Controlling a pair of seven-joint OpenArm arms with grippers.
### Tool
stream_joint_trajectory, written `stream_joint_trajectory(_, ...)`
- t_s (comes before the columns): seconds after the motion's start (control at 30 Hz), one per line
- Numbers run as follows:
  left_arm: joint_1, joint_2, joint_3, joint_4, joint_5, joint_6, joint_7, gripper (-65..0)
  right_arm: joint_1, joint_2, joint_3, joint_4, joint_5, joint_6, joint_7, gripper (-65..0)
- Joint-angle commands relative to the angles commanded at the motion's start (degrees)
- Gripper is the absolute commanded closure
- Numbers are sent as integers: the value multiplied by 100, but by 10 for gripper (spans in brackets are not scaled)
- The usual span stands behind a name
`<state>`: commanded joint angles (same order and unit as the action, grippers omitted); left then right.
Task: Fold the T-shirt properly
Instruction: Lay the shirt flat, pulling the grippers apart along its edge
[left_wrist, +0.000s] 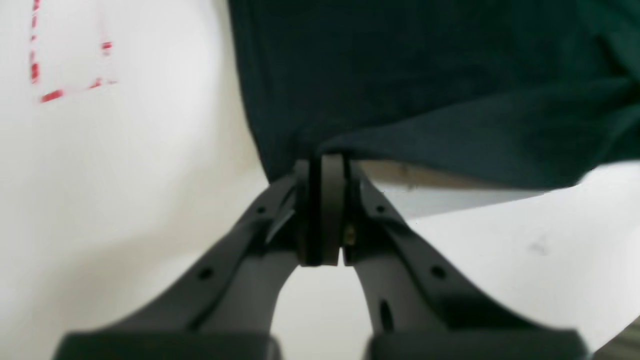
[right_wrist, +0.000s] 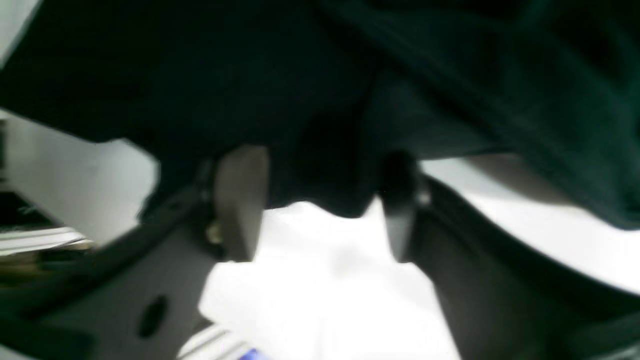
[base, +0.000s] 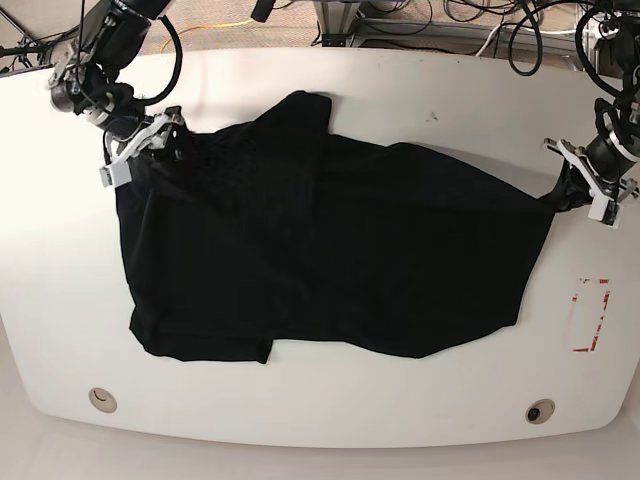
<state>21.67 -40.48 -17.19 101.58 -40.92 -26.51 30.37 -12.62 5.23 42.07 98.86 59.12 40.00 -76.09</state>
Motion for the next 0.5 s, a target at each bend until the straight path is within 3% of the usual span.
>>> stream_joint_trajectory(0.07, 0, 0, 0, -35, 70, -123, 0, 0, -176, 26, 0, 0, 396, 0, 0, -430)
stream_joint_trajectory(0.17, 0, 0, 0, -35, 211, -167, 0, 0, -308, 44, 97, 0, 484, 0, 0, -428)
stream_joint_trajectory(0.37, 0, 9, 0, -123, 255, -167, -9, 0, -352, -149, 1512, -668, 325, 0, 0, -428)
stream_joint_trajectory(0.5, -26, 9, 9, -308, 255, -167, -18, 0, -149, 79, 1758, -1398, 334, 0, -35, -428)
